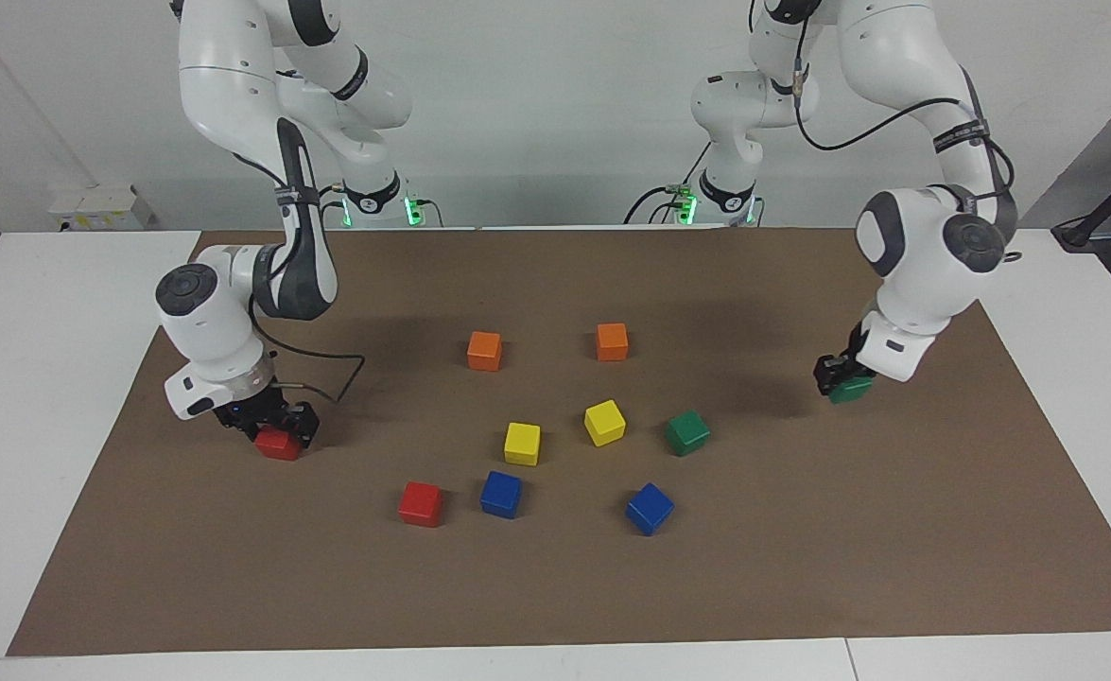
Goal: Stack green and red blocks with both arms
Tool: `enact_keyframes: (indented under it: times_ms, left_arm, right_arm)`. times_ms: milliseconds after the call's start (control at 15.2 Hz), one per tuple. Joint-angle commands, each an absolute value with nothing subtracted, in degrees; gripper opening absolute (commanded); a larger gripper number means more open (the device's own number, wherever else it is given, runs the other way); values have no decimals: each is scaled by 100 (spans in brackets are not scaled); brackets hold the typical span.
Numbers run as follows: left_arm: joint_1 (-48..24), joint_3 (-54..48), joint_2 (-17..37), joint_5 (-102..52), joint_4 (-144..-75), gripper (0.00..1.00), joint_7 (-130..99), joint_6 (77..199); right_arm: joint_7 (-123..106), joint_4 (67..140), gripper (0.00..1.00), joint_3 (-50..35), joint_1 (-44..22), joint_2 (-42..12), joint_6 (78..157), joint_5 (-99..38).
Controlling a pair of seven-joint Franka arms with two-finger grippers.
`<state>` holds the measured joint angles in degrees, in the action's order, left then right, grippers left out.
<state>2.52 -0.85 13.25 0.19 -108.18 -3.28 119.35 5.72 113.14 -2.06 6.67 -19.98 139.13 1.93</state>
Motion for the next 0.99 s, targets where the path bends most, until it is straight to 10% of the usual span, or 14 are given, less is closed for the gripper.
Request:
enact_keyframes:
  times_ms: [0, 264, 527, 659, 923]
  left_arm:
    - [465, -185, 1739, 26, -10811, 0, 201, 12478]
    - [536, -185, 1986, 26, -10837, 0, 481, 12893]
    - [598, -185, 2145, 26, -10907, 4, 624, 13157]
    - [589, -185, 2136, 18, -11029, 100, 624, 13279]
    - [589, -185, 2110, 18, -10952, 100, 563, 13237]
  right_arm:
    - [649, 10726, 100, -229, 433, -1934, 13179, 246]
    - [2089, 8617, 100, -237, -367, -2609, 11481, 562]
    - [2775, 8202, 100, -263, -720, -3110, 11522, 518]
    - [3171, 7684, 100, -255, -966, -3557, 11523, 536]
    - [3436, 7084, 100, -264, -1098, -4034, 11522, 527]
